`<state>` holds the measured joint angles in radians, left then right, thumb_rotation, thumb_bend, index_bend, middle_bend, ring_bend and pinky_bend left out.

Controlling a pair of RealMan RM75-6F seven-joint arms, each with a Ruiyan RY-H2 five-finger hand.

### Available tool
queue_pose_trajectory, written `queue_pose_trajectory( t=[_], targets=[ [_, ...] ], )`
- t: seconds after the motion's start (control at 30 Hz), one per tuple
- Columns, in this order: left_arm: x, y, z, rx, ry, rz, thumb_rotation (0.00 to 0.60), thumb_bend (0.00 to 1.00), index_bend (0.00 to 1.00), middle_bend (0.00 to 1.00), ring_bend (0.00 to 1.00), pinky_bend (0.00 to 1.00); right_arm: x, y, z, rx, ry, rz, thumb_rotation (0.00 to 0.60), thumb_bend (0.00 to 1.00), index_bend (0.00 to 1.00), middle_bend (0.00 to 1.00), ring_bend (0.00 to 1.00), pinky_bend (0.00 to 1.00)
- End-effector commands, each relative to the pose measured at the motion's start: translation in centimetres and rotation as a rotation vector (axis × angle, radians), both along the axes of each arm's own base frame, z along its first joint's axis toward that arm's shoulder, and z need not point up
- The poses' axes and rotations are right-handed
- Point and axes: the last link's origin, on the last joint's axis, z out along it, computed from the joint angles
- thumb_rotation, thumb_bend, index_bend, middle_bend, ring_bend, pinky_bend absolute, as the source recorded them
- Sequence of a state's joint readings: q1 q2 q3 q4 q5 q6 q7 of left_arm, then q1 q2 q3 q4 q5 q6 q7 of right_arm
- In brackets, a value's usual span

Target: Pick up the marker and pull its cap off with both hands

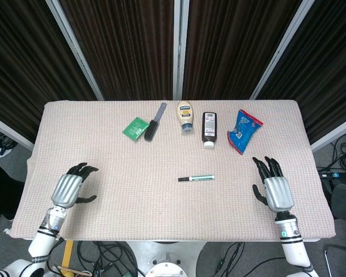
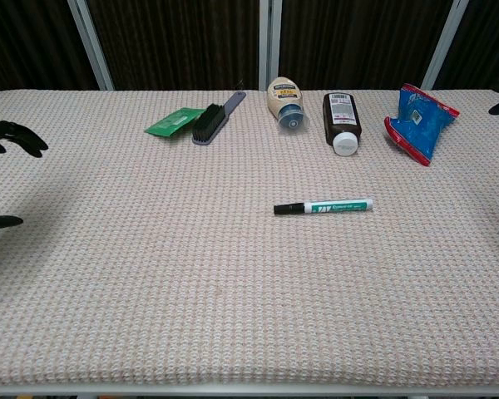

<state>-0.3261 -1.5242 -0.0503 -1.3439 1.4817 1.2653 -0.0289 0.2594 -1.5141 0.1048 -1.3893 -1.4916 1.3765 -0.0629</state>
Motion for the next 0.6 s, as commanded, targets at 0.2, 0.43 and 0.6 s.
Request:
queue_pose_trajectory(
  t=[0.2, 0.43, 0.6],
  targets=[
    [0.4, 0.8, -0.2, 0.018, -0.011, -0.007, 0.600, 0.02, 0.25, 0.26, 0.13, 0.23, 1.0, -1.0, -0.2, 0.006, 0.011, 0.025, 0.600, 0.32, 0.07, 0.17, 0.00, 0.04],
    [0.4, 1.8, 1.1, 0.055, -0.016, 0.002, 0.600, 0.02, 0.25, 0.26, 0.13, 0.23, 1.6, -2.1, 0.2, 0.002, 0.027, 0.019, 0.600, 0.32, 0.08, 0.18, 0.00, 0.09],
    [0.4, 2.2, 1.1, 0.081, -0.024, 0.015, 0.600, 0.02, 0.25, 0.26, 0.13, 0.24, 3.0, -3.1, 0.7, -0.005, 0.068, 0.064, 0.600, 0.26, 0.10, 0.22, 0.01, 0.12]
  ],
)
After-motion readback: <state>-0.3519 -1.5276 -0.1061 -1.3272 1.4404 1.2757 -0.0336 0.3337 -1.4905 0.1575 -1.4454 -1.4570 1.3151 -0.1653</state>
